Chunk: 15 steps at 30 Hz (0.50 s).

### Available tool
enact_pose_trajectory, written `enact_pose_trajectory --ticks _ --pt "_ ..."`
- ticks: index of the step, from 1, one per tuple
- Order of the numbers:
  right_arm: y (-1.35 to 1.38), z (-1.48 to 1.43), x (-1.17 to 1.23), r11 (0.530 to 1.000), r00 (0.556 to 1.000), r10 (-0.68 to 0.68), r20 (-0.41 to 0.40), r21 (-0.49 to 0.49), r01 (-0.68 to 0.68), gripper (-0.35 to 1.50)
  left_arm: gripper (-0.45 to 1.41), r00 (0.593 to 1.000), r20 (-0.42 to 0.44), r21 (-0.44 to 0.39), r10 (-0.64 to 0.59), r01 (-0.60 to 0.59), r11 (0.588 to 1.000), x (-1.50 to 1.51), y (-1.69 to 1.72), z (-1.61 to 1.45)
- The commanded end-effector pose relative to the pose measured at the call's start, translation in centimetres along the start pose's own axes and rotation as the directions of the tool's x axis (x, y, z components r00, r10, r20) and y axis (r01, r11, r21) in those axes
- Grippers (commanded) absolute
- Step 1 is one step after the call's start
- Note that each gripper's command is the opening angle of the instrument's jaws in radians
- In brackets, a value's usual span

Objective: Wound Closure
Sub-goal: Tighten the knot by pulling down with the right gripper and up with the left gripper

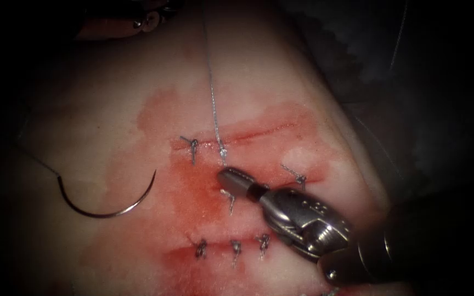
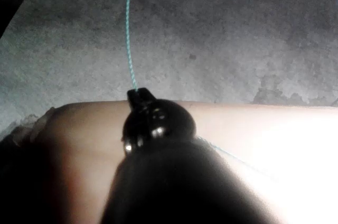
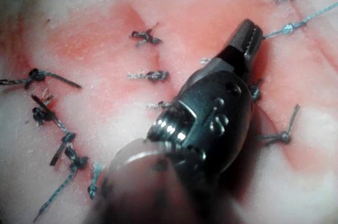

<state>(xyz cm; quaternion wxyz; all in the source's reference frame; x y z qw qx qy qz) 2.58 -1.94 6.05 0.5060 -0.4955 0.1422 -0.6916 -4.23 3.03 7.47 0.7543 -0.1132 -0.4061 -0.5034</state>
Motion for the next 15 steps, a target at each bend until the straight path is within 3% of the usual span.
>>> enact_pose_trajectory --ticks 1,9,12,15 --pt "0.01 0.07 0.07 1.0 1.0 -0.018 -0.009 -0.025 0.018 -0.35 -0.45 1.0 0.006 -0.004 0.003 -0.003 1.0 -0.11 0.03 0.11" --pt "-0.03 0.02 0.15 0.998 0.998 -0.063 -0.003 -0.014 0.063 -0.35 -0.45 0.993 0.008 -0.091 0.114 -0.112 0.989 -0.32 0.17 0.23" --pt "0.0 0.01 0.16 0.997 0.998 -0.069 -0.006 -0.016 0.069 -0.35 -0.45 0.973 -0.039 -0.149 0.228 -0.231 0.961 -0.18 0.22 0.34" --pt "0.02 0.01 0.17 0.997 0.998 -0.07 -0.008 -0.019 0.07 -0.35 -0.45 0.96 -0.066 -0.17 0.272 -0.279 0.945 -0.1 0.25 0.4"
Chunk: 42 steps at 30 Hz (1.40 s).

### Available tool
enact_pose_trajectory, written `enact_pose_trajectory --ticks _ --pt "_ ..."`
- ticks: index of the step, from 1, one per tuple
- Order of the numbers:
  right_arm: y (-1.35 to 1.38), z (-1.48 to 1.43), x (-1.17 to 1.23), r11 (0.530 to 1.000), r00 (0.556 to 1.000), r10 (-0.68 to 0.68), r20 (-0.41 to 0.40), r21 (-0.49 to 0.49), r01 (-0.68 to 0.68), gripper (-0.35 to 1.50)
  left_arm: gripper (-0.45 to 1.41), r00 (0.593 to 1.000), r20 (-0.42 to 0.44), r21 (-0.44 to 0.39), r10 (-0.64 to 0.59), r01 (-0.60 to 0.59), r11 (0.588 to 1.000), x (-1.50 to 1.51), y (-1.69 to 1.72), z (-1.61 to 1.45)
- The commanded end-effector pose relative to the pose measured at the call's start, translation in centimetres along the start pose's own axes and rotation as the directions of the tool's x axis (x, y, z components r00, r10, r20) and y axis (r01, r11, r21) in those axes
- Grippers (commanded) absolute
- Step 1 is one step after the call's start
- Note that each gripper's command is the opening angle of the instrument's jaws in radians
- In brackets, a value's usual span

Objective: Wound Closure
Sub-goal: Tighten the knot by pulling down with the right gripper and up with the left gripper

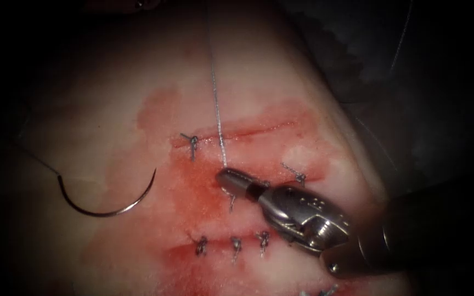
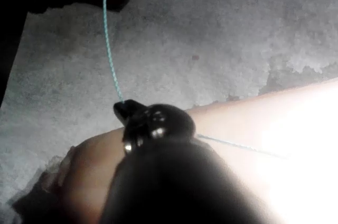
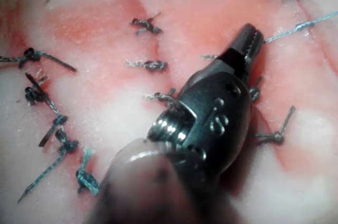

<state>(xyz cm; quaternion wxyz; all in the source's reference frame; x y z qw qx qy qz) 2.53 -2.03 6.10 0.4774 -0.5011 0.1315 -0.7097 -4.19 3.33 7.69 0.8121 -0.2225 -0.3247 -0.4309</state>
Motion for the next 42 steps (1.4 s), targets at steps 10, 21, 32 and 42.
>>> enact_pose_trajectory --ticks 10,21,32,42 --pt "0.11 0.04 0.12 1.0 1.0 -0.005 -0.016 -0.014 0.005 -0.35 -0.45 0.988 -0.065 -0.046 0.143 -0.146 0.988 0.05 -0.08 0.21" --pt "0.14 -0.02 0.17 0.999 0.999 -0.011 -0.034 -0.032 0.01 -0.35 -0.45 0.974 -0.099 -0.089 0.203 -0.211 0.973 0.03 -0.06 0.2" --pt "0.25 -0.07 0.23 0.998 0.998 -0.023 -0.058 -0.065 0.019 -0.35 -0.45 0.97 -0.146 -0.152 0.196 -0.218 0.964 -0.01 -0.03 0.2" --pt "0.26 -0.1 0.25 0.997 0.998 -0.026 -0.063 -0.069 0.021 -0.35 -0.45 0.969 -0.151 -0.156 0.193 -0.217 0.964 -0.07 -0.02 0.21"
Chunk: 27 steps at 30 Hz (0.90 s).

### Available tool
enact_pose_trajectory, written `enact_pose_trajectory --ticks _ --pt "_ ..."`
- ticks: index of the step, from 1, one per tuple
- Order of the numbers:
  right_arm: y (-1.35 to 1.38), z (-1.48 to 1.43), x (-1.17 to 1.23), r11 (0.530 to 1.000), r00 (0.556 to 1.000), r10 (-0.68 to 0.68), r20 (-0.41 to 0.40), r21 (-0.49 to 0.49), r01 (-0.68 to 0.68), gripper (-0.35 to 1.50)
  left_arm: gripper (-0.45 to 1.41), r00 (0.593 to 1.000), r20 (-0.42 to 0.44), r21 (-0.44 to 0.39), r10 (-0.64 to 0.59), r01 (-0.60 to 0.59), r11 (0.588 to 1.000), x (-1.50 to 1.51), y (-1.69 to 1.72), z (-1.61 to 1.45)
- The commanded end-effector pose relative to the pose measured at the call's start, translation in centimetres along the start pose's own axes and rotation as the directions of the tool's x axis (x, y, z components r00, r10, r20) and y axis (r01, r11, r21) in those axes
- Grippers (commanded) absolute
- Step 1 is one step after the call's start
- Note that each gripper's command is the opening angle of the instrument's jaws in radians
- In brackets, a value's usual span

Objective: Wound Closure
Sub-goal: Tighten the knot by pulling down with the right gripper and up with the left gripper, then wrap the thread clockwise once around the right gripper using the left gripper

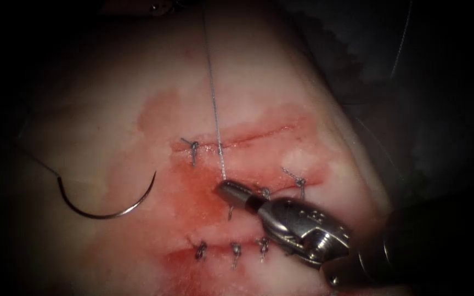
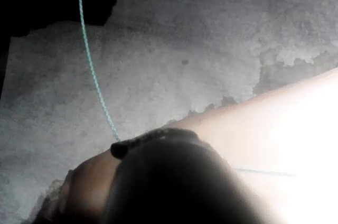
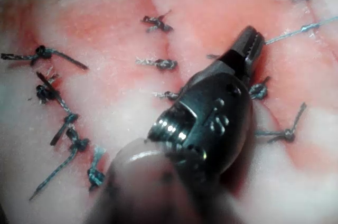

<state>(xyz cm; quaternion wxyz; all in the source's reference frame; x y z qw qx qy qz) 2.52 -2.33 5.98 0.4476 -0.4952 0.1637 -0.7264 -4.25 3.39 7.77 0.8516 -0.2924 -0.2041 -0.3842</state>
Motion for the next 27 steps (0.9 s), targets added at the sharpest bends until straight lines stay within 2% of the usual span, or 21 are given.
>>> enact_pose_trajectory --ticks 1,16,17,18,19,20,21,23,26,27 --pt "0.04 0.05 0.07 1.0 1.0 0.0 0.0 -0.003 0.0 -0.35 -0.45 1.0 0.005 -0.003 -0.002 0.002 1.0 -0.08 0.01 0.09" --pt "0.09 0.02 0.12 0.999 1.0 -0.007 -0.021 -0.033 0.006 -0.35 -0.45 1.0 0.01 -0.017 -0.002 0.002 1.0 -0.14 0.0 0.1" --pt "0.08 0.06 0.05 1.0 1.0 -0.001 -0.02 -0.025 0.001 -0.33 -0.45 0.999 0.042 0.022 -0.003 0.002 1.0 -0.13 -0.01 0.09" --pt "0.06 0.06 0.0 1.0 1.0 0.002 -0.003 -0.012 -0.002 -0.01 -0.45 0.998 0.064 0.038 -0.004 0.002 0.999 -0.14 -0.02 0.06" --pt "0.03 0.06 -0.08 1.0 0.999 0.009 0.034 0.006 -0.01 0.62 -0.45 0.996 0.091 0.047 -0.001 -0.004 0.999 -0.15 -0.04 -0.01" --pt "-0.03 0.03 -0.25 0.998 0.995 0.026 0.1 0.054 -0.031 0.88 -0.45 0.995 0.101 0.051 -0.011 0.006 0.999 -0.22 -0.06 -0.15" --pt "-0.07 0.01 -0.37 0.997 0.99 0.038 0.133 0.064 -0.047 0.96 -0.45 0.994 0.104 0.069 -0.045 0.038 0.997 -0.29 -0.08 -0.25" --pt "-0.13 -0.02 -0.55 0.994 0.983 0.044 0.181 0.09 -0.061 1.26 -0.45 0.989 0.099 0.103 -0.112 0.102 0.989 -0.43 -0.1 -0.41" --pt "-0.21 -0.09 -0.82 0.991 0.956 0.065 0.286 0.097 -0.097 1.31 -0.45 0.969 0.125 0.168 -0.211 0.189 0.967 -0.69 -0.12 -0.69" --pt "-0.22 -0.12 -0.88 0.99 0.947 0.072 0.312 0.091 -0.105 1.25 -0.45 0.956 0.134 0.195 -0.26 0.232 0.953 -0.8 -0.12 -0.81"
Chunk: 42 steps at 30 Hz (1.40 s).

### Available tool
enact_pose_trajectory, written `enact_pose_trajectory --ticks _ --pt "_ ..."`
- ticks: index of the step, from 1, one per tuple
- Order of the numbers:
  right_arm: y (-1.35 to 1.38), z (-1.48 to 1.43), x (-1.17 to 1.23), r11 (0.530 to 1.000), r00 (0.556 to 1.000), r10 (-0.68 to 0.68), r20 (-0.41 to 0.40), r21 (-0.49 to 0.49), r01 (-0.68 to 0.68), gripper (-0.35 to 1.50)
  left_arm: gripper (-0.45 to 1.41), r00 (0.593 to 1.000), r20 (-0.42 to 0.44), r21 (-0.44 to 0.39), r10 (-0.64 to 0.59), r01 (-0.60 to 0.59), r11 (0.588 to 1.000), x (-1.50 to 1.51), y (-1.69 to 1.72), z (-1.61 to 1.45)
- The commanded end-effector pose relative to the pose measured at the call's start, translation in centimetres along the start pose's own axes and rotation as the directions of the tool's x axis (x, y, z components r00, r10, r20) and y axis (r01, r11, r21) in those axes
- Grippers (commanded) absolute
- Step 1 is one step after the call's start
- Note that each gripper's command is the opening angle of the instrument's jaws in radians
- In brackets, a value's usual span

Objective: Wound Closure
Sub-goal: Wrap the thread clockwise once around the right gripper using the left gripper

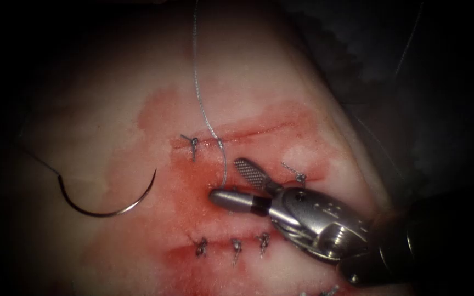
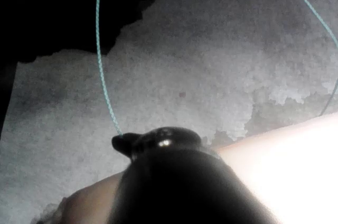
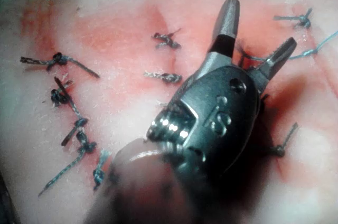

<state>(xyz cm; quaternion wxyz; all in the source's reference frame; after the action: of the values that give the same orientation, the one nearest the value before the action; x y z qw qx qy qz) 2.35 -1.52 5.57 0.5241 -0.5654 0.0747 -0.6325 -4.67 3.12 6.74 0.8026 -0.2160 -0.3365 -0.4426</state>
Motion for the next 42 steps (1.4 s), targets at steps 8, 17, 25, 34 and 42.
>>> enact_pose_trajectory --ticks 8,17,25,34,42 --pt "-0.22 0.25 -0.28 0.999 0.998 0.028 0.059 -0.018 -0.027 -0.13 -0.45 0.931 0.063 0.238 -0.359 0.336 0.911 -0.86 -0.34 -0.36" --pt "-0.23 0.95 0.37 1.0 0.996 -0.015 0.085 -0.025 0.017 -0.35 -0.45 0.832 0.002 0.345 -0.554 0.52 0.781 -0.79 -0.41 -0.45" --pt "-0.6 1.42 0.4 0.997 0.978 -0.014 0.206 0.077 -0.002 -0.35 -0.45 0.814 -0.011 0.357 -0.58 0.545 0.759 -0.66 -0.6 -0.83" --pt "-0.77 1.33 0.22 0.997 0.976 0.007 0.216 0.076 -0.024 -0.35 -0.45 0.825 -0.077 0.308 -0.559 0.553 0.774 -0.18 -0.51 -1.32" --pt "-0.88 1.2 -0.09 0.995 0.963 0.087 0.256 0.015 -0.094 0.24 -0.45 0.837 -0.191 0.211 -0.512 0.545 0.811 0.39 -0.41 -1.49"
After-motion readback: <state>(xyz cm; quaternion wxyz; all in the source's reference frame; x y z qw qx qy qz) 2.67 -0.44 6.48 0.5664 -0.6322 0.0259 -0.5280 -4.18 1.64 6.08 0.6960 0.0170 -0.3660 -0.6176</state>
